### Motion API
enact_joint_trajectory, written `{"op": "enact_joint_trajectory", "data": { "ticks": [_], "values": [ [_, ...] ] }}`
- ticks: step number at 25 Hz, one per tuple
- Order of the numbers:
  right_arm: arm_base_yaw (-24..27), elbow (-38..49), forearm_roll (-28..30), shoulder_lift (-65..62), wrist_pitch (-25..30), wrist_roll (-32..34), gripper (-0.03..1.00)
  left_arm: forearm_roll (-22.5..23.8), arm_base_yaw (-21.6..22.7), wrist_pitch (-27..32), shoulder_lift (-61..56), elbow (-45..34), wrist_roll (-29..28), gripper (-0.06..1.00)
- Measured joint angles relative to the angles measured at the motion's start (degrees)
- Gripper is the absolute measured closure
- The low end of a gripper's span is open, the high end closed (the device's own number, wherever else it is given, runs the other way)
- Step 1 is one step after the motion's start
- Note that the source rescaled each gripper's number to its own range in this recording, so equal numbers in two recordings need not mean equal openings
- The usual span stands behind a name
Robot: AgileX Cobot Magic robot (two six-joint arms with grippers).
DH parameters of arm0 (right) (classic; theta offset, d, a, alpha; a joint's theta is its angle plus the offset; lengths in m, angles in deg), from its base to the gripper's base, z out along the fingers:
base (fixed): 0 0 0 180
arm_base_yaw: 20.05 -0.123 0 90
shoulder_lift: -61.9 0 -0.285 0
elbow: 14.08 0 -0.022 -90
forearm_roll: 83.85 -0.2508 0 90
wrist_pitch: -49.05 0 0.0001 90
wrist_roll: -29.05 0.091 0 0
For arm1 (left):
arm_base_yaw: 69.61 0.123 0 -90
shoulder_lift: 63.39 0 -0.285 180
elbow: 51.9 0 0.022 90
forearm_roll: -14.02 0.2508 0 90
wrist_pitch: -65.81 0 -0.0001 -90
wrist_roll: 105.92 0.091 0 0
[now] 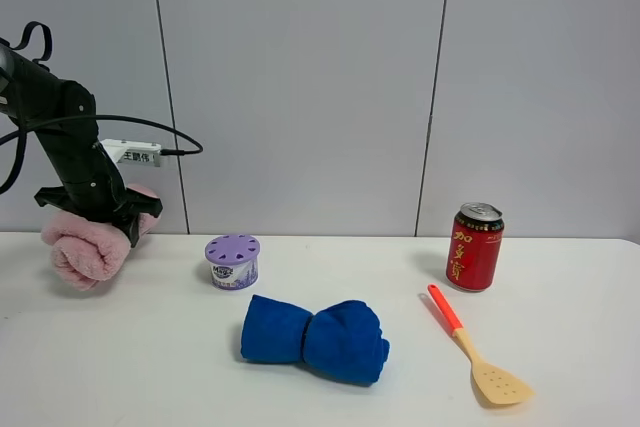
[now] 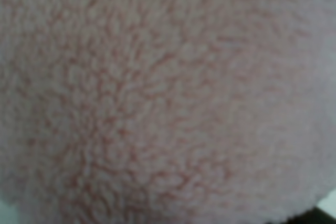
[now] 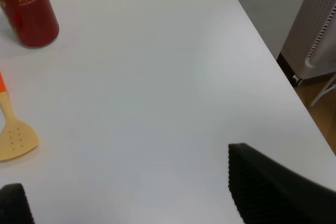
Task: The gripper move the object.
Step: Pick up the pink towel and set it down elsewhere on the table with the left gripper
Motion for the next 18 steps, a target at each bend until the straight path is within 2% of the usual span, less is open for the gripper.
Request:
{"op": "enact_joint_trajectory", "data": {
  "ticks": [6, 7, 9, 12, 13, 15, 18],
  "values": [
    [0.0, 0.0, 0.0, 0.0, 0.0, 0.0, -0.03, 0.2, 0.0, 0.5, 0.0, 0.0, 0.0, 0.94],
    [0.0, 0.0, 0.0, 0.0, 0.0, 0.0, -0.03, 0.3, 0.0, 0.8, 0.0, 0.0, -0.2, 0.92],
    [0.0, 0.0, 0.0, 0.0, 0.0, 0.0, -0.03, 0.3, 0.0, 1.1, 0.0, 0.0, -1.2, 0.74],
    [0.0, 0.0, 0.0, 0.0, 0.0, 0.0, -0.03, 0.5, 0.0, 1.1, 0.0, 0.0, -3.1, 0.32],
    [0.0, 0.0, 0.0, 0.0, 0.0, 0.0, -0.03, 0.5, 0.0, 1.1, 0.0, 0.0, -3.3, 0.24],
    [0.0, 0.0, 0.0, 0.0, 0.0, 0.0, -0.03, 0.5, 0.0, 1.2, 0.0, 0.0, -3.7, 0.13],
    [0.0, 0.0, 0.0, 0.0, 0.0, 0.0, -0.03, 0.5, 0.0, 1.8, 0.0, 0.0, -3.7, 0.12]
  ]
}}
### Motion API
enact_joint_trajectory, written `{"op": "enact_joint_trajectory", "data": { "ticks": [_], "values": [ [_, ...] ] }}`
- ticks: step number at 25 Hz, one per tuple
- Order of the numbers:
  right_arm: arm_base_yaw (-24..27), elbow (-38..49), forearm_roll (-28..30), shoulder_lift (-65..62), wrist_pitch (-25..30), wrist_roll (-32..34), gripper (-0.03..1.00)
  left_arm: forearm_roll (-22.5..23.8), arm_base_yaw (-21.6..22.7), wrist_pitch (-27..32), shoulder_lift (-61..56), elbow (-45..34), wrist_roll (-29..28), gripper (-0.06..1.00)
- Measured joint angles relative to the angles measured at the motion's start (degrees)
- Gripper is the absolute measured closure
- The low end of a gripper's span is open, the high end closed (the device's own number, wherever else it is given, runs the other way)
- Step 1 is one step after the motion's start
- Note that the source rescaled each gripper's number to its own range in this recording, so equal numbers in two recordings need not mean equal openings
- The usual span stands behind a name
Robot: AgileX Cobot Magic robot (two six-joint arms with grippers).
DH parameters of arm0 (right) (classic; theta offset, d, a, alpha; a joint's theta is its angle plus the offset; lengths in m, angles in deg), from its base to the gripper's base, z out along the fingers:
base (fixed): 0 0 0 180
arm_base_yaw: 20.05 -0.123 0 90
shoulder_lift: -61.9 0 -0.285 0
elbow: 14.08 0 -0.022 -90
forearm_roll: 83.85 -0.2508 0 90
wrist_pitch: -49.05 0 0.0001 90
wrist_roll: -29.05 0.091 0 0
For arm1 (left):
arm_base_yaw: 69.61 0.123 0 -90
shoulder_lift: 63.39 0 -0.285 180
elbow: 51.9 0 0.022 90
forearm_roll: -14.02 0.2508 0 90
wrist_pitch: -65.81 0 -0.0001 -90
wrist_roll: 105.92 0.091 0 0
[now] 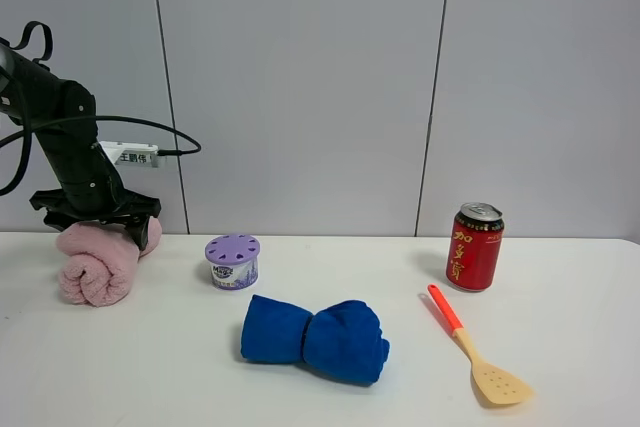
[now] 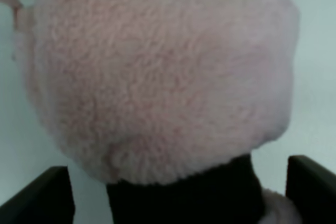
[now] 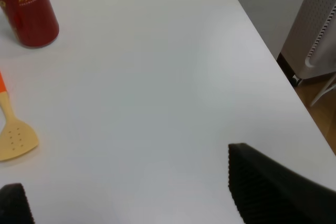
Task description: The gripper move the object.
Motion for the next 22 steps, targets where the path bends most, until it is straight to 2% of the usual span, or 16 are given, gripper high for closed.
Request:
{"op": "enact_joint_trajectory", "data": {
  "ticks": [7, 10, 13, 17, 22],
  "values": [
    [0.0, 0.0, 0.0, 0.0, 0.0, 0.0, -0.03, 3.5, 0.0, 4.0, -3.7, 0.0, 0.0, 0.12],
    [0.0, 0.0, 0.0, 0.0, 0.0, 0.0, -0.03, 5.0, 0.0, 5.8, -9.9, 0.0, 0.0, 0.12],
    [0.0, 0.0, 0.0, 0.0, 0.0, 0.0, -0.03, 4.4, -0.1, 8.5, -17.3, 0.1, 0.3, 0.12],
    [0.0, 0.0, 0.0, 0.0, 0.0, 0.0, -0.03, 1.0, -0.1, 16.9, -26.8, 4.1, 3.7, 0.12],
    [0.0, 0.0, 0.0, 0.0, 0.0, 0.0, -0.03, 0.1, -0.1, 30.1, -37.8, 10.7, 8.8, 0.12]
  ]
}}
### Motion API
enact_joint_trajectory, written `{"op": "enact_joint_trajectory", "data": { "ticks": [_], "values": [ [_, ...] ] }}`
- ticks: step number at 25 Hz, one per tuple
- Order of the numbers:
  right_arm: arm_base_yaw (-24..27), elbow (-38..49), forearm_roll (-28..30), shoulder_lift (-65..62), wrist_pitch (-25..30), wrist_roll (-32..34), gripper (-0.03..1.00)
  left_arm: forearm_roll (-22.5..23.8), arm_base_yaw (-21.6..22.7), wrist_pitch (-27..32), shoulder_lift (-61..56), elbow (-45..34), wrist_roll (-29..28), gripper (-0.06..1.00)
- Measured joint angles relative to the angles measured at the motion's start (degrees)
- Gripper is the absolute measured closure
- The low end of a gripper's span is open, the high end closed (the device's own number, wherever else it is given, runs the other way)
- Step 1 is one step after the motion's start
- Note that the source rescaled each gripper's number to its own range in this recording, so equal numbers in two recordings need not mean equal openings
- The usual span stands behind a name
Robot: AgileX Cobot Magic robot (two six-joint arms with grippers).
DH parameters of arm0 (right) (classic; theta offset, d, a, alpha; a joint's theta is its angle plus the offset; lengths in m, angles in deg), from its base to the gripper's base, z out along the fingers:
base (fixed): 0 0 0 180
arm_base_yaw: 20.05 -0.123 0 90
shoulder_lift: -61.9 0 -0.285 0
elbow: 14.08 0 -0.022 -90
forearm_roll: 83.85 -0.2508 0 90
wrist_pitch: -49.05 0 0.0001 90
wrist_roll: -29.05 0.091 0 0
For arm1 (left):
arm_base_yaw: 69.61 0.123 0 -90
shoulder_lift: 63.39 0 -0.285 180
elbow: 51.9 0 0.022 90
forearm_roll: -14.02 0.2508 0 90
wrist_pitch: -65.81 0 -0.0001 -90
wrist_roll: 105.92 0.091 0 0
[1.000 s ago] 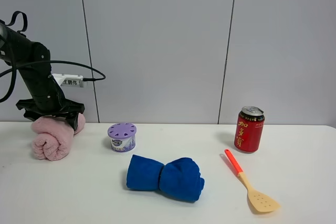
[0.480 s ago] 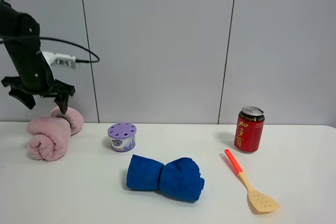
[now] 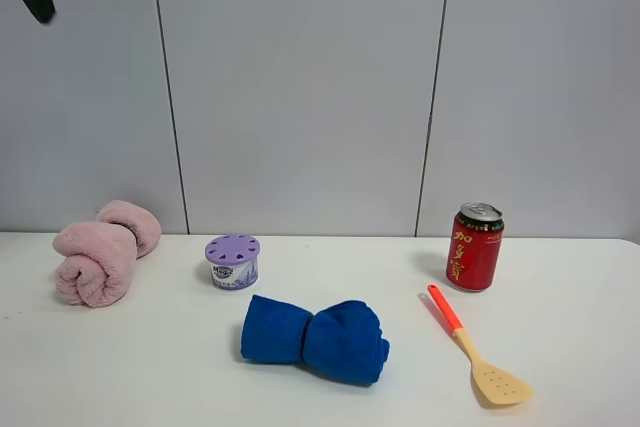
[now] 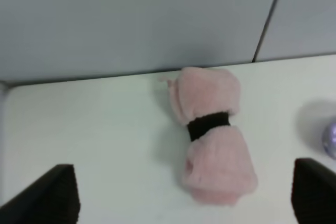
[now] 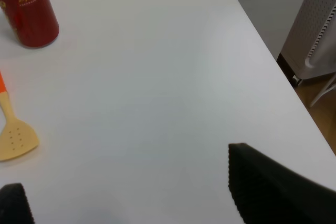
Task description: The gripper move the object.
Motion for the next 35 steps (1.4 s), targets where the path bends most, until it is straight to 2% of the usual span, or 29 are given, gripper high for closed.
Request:
{"op": "enact_joint_trajectory", "data": {
  "ticks": [3, 6, 10, 13, 20, 26, 29, 35],
  "values": [
    [0.0, 0.0, 0.0, 0.0, 0.0, 0.0, -0.03, -0.7, 1.0, 2.8, -6.9, 0.4, 1.1, 0.12],
    [0.0, 0.0, 0.0, 0.0, 0.0, 0.0, -0.03, -2.7, 4.6, 3.0, -15.2, -3.5, 1.4, 0.12],
    [0.0, 0.0, 0.0, 0.0, 0.0, 0.0, -0.03, -7.7, 9.7, 2.4, -28.8, -16.7, 2.5, 0.12],
    [0.0, 0.0, 0.0, 0.0, 0.0, 0.0, -0.03, -9.5, 11.6, -1.5, -41.3, -28.9, 3.0, 0.12],
    [0.0, 0.0, 0.0, 0.0, 0.0, 0.0, -0.03, -13.9, 11.9, -5.2, -70.5, -53.6, 3.4, 0.12],
    [0.0, 0.0, 0.0, 0.0, 0.0, 0.0, -0.03, -15.1, 11.9, -0.7, -90.3, -66.5, 3.6, 0.12],
    [0.0, 0.0, 0.0, 0.0, 0.0, 0.0, -0.03, -15.2, 11.7, 3.2, -92.1, -69.3, 3.6, 0.12],
    [0.0, 0.0, 0.0, 0.0, 0.0, 0.0, -0.03, -15.3, 9.8, 2.4, -92.4, -74.2, 3.7, 0.12]
  ]
}}
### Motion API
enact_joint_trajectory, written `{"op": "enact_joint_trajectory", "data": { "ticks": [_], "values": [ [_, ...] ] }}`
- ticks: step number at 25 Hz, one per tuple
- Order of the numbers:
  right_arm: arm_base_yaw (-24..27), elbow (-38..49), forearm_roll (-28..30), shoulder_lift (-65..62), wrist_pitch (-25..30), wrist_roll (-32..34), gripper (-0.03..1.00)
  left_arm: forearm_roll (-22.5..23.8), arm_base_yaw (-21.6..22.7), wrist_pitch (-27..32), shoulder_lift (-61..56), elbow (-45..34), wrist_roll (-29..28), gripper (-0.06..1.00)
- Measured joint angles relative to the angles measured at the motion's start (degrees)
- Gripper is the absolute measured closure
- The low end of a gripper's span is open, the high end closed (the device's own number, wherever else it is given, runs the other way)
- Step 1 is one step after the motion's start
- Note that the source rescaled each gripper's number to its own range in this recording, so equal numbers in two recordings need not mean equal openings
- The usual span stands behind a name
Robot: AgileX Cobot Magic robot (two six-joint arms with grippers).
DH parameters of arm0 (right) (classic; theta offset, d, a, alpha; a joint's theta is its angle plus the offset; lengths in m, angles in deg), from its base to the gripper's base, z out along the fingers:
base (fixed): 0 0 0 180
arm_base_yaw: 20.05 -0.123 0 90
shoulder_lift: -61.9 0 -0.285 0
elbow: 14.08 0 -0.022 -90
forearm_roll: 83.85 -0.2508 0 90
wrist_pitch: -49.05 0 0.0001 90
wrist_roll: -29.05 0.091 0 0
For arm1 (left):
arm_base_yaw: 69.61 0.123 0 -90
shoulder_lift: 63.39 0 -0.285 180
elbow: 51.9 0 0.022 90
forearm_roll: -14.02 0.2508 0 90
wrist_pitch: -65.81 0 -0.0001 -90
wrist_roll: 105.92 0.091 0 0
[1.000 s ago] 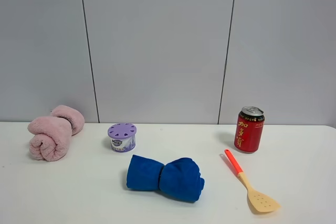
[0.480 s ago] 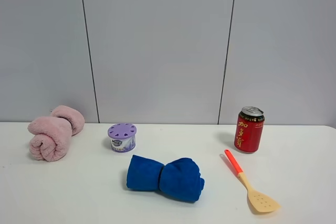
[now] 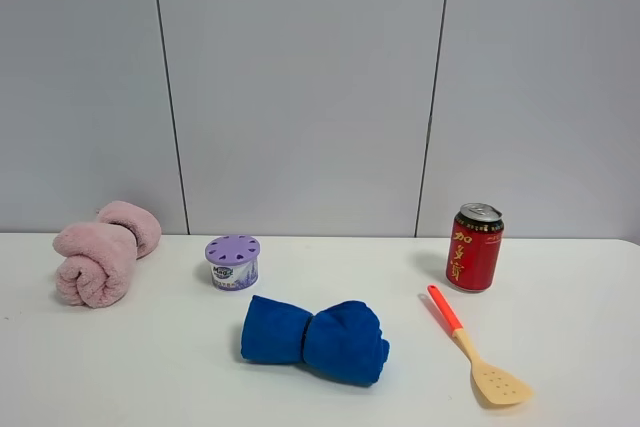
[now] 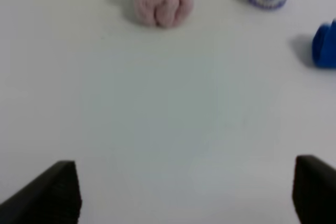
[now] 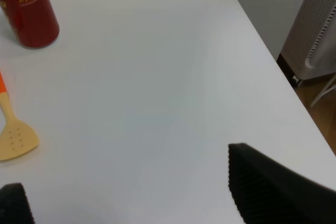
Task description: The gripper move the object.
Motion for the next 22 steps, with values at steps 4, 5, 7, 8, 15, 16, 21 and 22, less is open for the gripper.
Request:
{"op": "enact_joint_trajectory", "data": {
  "ticks": [4, 5, 7, 8, 15, 16, 21, 22],
  "values": [
    [0.0, 0.0, 0.0, 0.0, 0.0, 0.0, -0.03, -0.1, -1.4, -5.7, -0.1, -1.7, 0.9, 0.12],
    [0.0, 0.0, 0.0, 0.0, 0.0, 0.0, -0.03, 0.0, -1.9, -6.5, 0.0, -2.1, 0.9, 0.12],
    [0.0, 0.0, 0.0, 0.0, 0.0, 0.0, -0.03, 0.2, -2.9, -7.2, 0.0, -2.4, 0.8, 0.12],
    [0.0, 0.0, 0.0, 0.0, 0.0, 0.0, -0.03, 0.3, -3.2, -7.3, 0.0, -2.4, 0.8, 0.12],
    [0.0, 0.0, 0.0, 0.0, 0.0, 0.0, -0.03, 0.3, -3.3, -7.6, 0.0, -2.4, 0.3, 0.12],
    [0.0, 0.0, 0.0, 0.0, 0.0, 0.0, -0.03, 0.3, -3.3, -7.6, 0.0, -2.4, 0.2, 0.12],
    [0.0, 0.0, 0.0, 0.0, 0.0, 0.0, -0.03, 0.6, -3.3, -7.6, 0.0, -2.4, 0.2, 0.12],
    [0.0, 0.0, 0.0, 0.0, 0.0, 0.0, -0.03, 0.6, -3.3, -7.6, 0.0, -2.4, 0.1, 0.12]
  ]
}}
